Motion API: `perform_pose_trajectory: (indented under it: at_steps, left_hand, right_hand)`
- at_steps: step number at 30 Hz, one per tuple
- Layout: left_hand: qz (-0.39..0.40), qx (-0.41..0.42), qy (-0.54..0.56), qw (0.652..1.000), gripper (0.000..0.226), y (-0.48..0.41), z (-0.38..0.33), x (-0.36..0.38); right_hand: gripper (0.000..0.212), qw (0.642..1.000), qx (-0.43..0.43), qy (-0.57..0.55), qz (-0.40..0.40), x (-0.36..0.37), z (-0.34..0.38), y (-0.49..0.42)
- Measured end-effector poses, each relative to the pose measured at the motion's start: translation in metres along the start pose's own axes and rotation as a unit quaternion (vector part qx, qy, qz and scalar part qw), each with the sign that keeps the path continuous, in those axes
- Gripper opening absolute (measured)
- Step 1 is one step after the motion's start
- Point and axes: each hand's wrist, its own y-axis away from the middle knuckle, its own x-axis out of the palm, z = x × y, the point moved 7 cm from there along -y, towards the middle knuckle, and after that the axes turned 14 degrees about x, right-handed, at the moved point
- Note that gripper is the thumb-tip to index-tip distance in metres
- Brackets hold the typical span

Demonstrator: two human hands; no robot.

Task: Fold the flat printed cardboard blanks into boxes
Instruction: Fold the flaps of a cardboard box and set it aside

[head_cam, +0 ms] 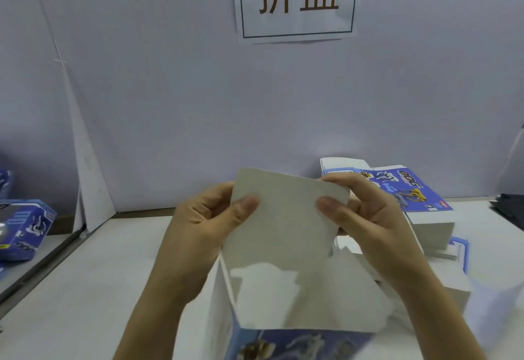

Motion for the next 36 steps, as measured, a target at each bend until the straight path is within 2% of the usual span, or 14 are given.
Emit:
perform_pose_trajectory:
  at_steps: [4, 7, 12, 16, 19, 22, 26, 29, 33, 36]
  left_hand:
    - [-0.024, -0.053, 0.018, 0.998, 0.032, 0.001, 0.019, 0.001]
    - [-0.028, -0.047, 0.005, 0.998, 0.028, -0.001, 0.027, 0.002]
    - [-0.035, -0.030, 0.012, 0.999, 0.025, -0.004, 0.033, -0.001]
    - [-0.023, -0.009, -0.017, 1.000, 0.015, -0.005, 0.036, 0.001]
    - [-0.016, -0.009, -0.010, 1.000, 0.019, -0.006, 0.038, 0.003]
    - [-0.006, -0.014, 0.001, 1.000, 0.026, -0.008, 0.040, 0.006]
    - [-0.012, 0.013, -0.024, 1.000, 0.019, -0.008, 0.039, 0.005]
    - [-0.016, 0.021, -0.033, 0.999, 0.017, -0.008, 0.039, 0.004]
    - [-0.016, 0.019, -0.038, 0.999, 0.023, -0.009, 0.041, 0.001]
    - [-0.023, 0.018, -0.036, 0.999, 0.022, -0.010, 0.044, 0.000]
  right_hand:
    - [0.017, 0.999, 0.039, 0.026, -0.010, -0.002, -0.010, -0.004]
    - [0.022, 0.998, 0.067, 0.005, -0.018, -0.003, -0.024, -0.008]
    - [0.019, 0.999, 0.042, 0.001, -0.030, -0.003, -0.030, -0.013]
    - [0.023, 0.997, -0.004, 0.056, -0.046, -0.004, -0.025, -0.013]
    - [0.013, 0.998, 0.016, 0.054, -0.024, -0.007, -0.026, -0.013]
    - [0.023, 0.998, 0.032, 0.051, -0.017, -0.010, -0.029, -0.013]
    - [0.023, 0.996, -0.002, 0.089, -0.029, -0.007, -0.025, -0.014]
    - [0.030, 0.994, -0.012, 0.106, -0.026, -0.003, -0.023, -0.013]
    - [0.018, 0.996, 0.022, 0.086, -0.007, -0.002, -0.026, -0.012]
    - [0.031, 0.995, 0.015, 0.093, -0.020, -0.003, -0.025, -0.013]
